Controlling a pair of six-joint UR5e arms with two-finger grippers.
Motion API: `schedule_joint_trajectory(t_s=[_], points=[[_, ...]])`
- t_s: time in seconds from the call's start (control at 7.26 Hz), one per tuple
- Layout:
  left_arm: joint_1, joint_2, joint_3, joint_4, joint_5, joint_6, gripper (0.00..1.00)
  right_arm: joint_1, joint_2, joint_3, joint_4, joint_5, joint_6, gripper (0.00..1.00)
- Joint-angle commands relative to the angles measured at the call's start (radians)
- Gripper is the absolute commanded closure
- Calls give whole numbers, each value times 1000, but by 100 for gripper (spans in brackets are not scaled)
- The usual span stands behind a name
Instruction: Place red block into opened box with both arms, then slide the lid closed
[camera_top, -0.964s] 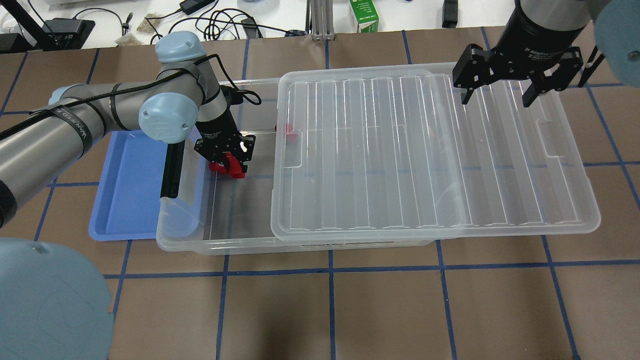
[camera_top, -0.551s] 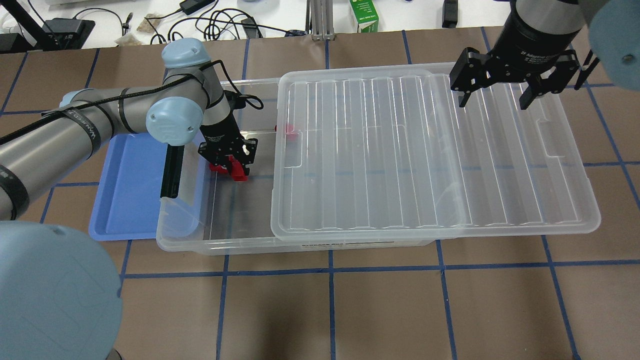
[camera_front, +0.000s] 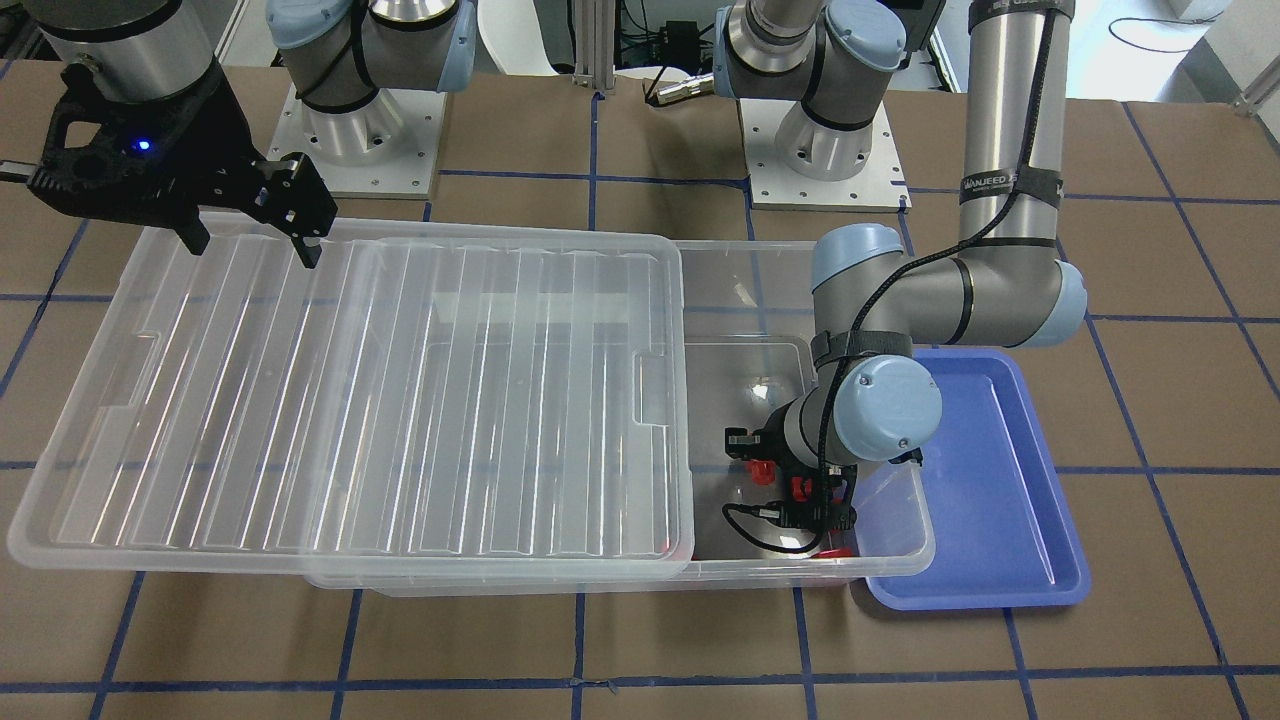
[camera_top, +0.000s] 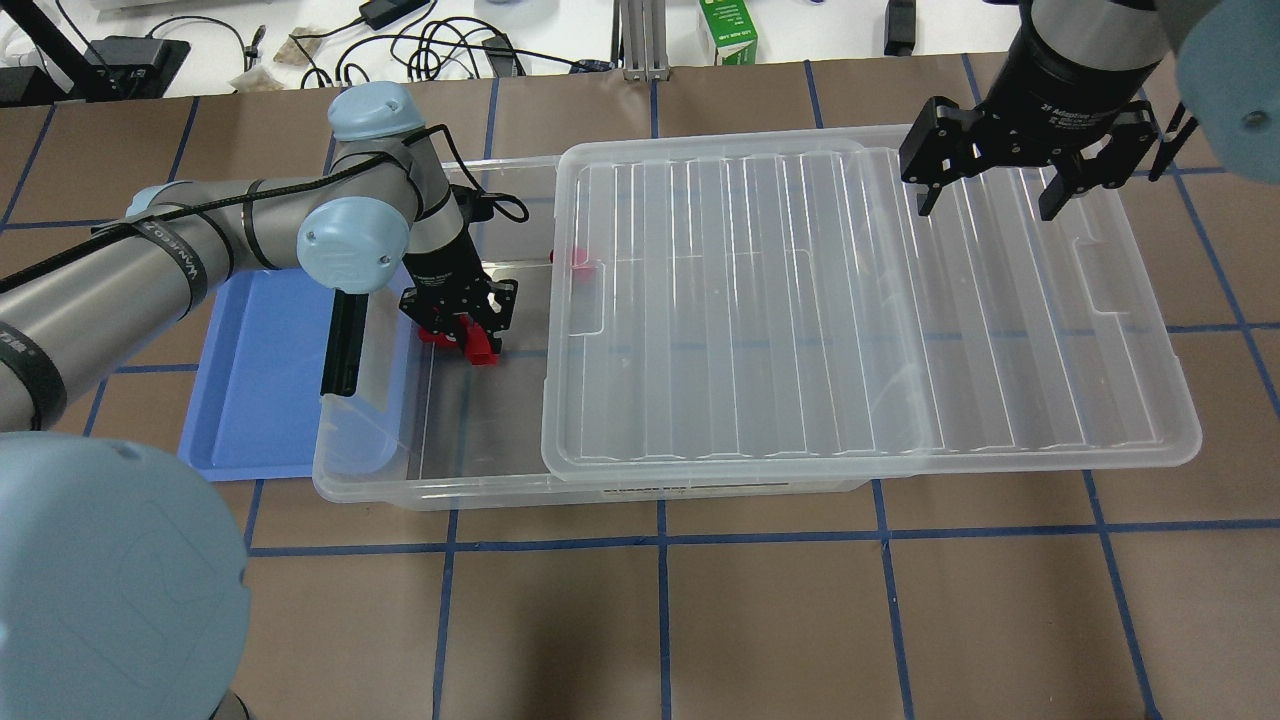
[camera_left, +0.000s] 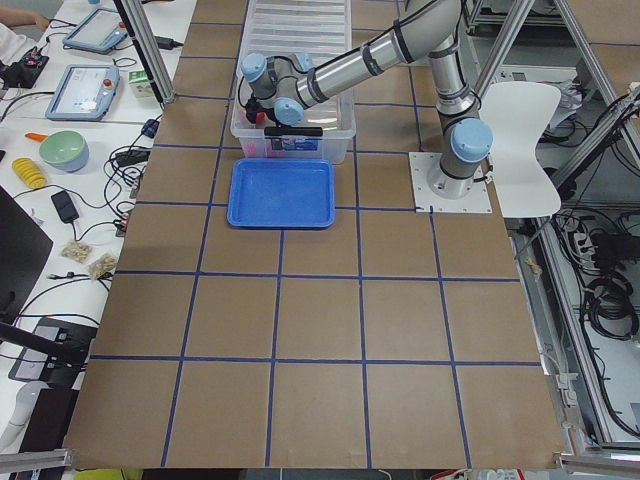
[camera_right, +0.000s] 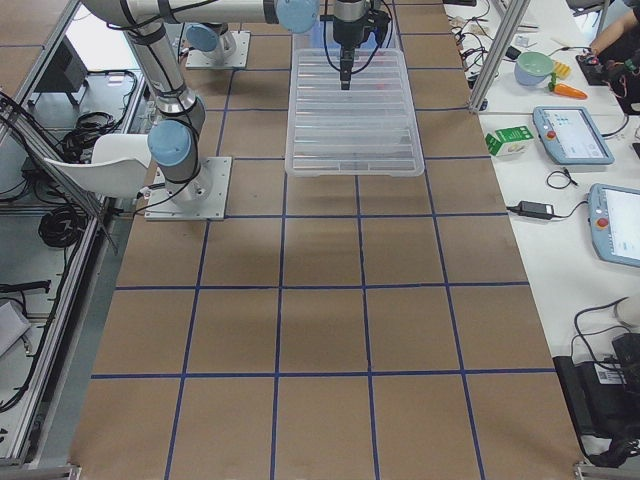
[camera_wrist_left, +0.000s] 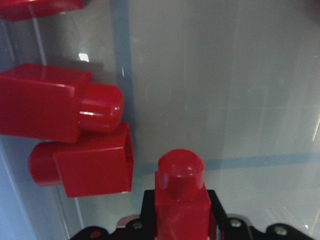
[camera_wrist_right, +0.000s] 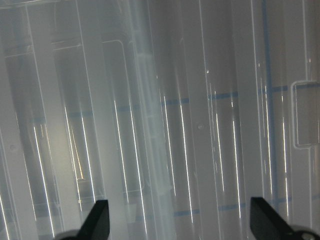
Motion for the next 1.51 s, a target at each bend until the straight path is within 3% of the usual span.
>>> schedule_joint_trajectory(t_s=[0.0, 0.14, 0.28, 0.41, 0.55, 0.96, 1.1, 1.38], points=[[0, 0, -6, -1, -4, -1, 100, 0, 3, -6, 0, -6, -1, 0], [0, 0, -7, -1, -4, -2, 100, 0, 3, -6, 1, -8, -3, 0], [0, 0, -7, -1, -4, -4, 91, 0, 3, -6, 1, -8, -3, 0], [0, 0, -7, -1, -2, -1, 64, 0, 3, -6, 1, -8, -3, 0], [0, 0, -7, 0, -4, -2, 29, 0, 3, -6, 1, -8, -3, 0], [1, 2, 10, -3, 6, -1, 15, 0, 3, -7, 1, -12, -3, 0], [6, 23, 16, -3, 7, -1, 5, 0, 3, -7, 1, -12, -3, 0], [20, 56, 75, -90, 15, -1, 0, 0, 3, -6, 1, -12, -3, 0]])
